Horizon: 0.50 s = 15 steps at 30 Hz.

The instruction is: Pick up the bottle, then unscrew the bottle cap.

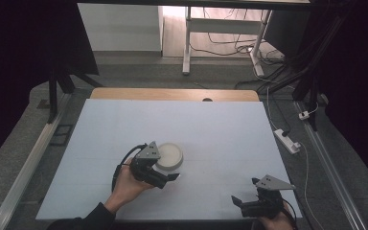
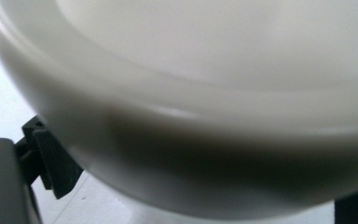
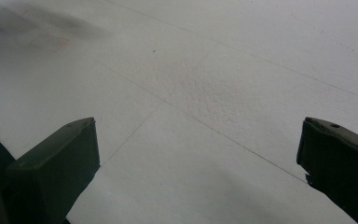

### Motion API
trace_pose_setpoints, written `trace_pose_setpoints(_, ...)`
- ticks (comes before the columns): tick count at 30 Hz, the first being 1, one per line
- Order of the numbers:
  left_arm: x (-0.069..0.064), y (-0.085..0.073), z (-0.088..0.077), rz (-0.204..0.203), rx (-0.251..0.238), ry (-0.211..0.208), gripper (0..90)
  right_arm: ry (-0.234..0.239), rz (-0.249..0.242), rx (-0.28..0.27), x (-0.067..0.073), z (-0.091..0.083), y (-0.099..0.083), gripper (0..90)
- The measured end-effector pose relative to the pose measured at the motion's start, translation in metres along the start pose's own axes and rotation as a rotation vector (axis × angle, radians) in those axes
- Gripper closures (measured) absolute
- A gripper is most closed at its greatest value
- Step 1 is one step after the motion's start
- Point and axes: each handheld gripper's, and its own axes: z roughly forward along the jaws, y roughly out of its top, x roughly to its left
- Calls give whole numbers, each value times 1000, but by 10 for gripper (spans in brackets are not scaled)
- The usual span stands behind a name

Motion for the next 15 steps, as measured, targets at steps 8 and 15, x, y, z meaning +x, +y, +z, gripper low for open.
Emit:
trace_pose_setpoints(8, -2, 0, 2, 6, 2, -3, 76, 0, -2, -5, 0, -1, 0, 0)
trace_pose_setpoints(15, 0, -1, 3, 3, 5, -13, 76, 13, 0, -12, 0, -1, 1, 0)
